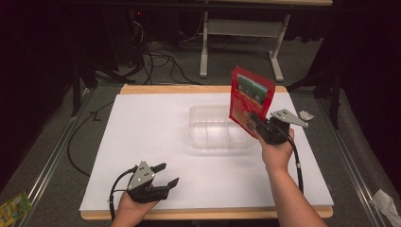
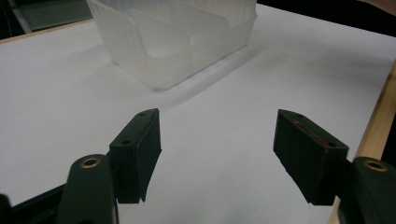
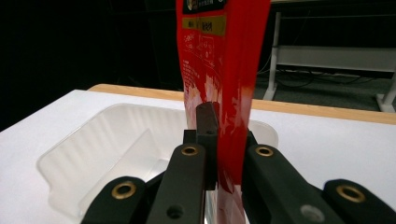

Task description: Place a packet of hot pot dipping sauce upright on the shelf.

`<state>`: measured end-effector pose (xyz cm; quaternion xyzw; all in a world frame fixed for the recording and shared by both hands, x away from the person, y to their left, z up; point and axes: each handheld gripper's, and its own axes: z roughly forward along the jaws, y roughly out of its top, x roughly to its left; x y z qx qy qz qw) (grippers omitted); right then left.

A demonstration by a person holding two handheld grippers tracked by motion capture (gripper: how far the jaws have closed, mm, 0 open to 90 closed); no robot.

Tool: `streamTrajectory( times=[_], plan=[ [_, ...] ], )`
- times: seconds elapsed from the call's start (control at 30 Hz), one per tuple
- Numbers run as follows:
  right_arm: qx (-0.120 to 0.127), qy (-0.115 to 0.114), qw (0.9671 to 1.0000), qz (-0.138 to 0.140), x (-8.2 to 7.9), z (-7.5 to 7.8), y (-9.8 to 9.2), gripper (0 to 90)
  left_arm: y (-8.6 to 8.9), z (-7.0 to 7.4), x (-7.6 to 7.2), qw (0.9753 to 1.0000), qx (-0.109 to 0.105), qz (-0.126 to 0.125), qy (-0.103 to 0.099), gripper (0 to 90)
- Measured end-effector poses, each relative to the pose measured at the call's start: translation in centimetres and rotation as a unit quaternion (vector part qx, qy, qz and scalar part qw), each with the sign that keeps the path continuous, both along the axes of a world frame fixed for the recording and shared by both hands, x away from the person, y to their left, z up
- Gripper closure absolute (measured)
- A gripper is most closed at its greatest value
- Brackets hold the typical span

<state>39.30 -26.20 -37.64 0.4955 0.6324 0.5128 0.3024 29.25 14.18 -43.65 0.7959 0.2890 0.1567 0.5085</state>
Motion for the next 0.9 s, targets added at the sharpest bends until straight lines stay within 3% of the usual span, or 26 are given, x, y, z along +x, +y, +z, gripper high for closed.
streamTrajectory(
  times=[0.43, 0.9],
  plan=[
    [0.017, 0.008, 0.9997, -0.017, 1.7, -0.7, -0.2, 89.5, 0.0, 0.0, 0.0, 1.0000, 0.002, 0.000, -0.002, 32.5],
    [0.012, 0.010, 0.9995, -0.027, 2.8, -1.2, 0.6, 89.5, 0.1, 0.0, -0.1, 1.0000, 0.002, -0.004, 0.000, 32.5]
  ],
)
